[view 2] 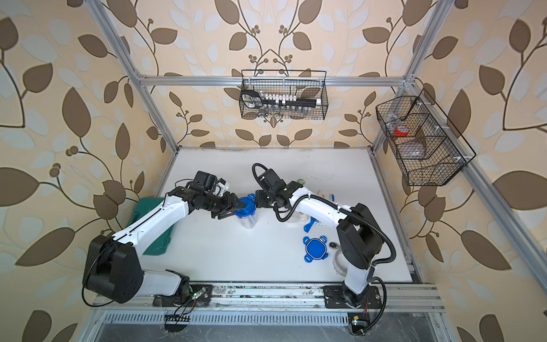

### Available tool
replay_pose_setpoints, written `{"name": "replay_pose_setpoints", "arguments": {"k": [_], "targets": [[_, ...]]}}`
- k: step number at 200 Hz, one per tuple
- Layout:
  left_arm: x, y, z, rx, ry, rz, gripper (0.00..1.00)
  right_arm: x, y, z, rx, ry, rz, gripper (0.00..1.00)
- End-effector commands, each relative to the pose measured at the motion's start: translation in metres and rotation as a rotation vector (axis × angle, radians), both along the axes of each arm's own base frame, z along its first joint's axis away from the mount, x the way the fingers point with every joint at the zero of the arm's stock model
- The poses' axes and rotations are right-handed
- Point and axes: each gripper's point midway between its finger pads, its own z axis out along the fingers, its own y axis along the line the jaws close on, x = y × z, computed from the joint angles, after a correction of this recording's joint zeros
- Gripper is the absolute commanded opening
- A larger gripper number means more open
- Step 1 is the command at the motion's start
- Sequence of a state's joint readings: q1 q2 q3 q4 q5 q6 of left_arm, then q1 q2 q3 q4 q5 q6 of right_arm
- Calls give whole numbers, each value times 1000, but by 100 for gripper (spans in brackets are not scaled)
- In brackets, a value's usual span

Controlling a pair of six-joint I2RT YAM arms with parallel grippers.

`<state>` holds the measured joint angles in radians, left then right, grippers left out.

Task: Take out toiletry kits
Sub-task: Adjust the container at the center of the board.

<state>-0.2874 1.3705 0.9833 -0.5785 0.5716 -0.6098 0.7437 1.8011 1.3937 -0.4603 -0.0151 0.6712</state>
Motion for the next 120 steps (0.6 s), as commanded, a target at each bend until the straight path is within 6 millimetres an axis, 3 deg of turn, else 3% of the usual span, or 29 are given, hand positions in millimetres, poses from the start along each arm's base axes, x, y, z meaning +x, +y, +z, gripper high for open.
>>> {"name": "replay_pose_setpoints", "arguments": {"k": [1, 40, 80, 120], "targets": [[-23, 7, -21, 57, 94, 1, 59, 3, 18, 8, 27, -5, 61, 61], [-21, 9, -13, 74, 79, 2, 62, 1, 10, 8, 1, -7, 66, 56], [-11, 20, 16, 132, -4, 23, 66, -11, -14, 34, 86, -55, 50, 47], [-5, 30, 23, 196, -52, 12, 68, -8, -25, 7, -30, 22, 23, 40]]}}
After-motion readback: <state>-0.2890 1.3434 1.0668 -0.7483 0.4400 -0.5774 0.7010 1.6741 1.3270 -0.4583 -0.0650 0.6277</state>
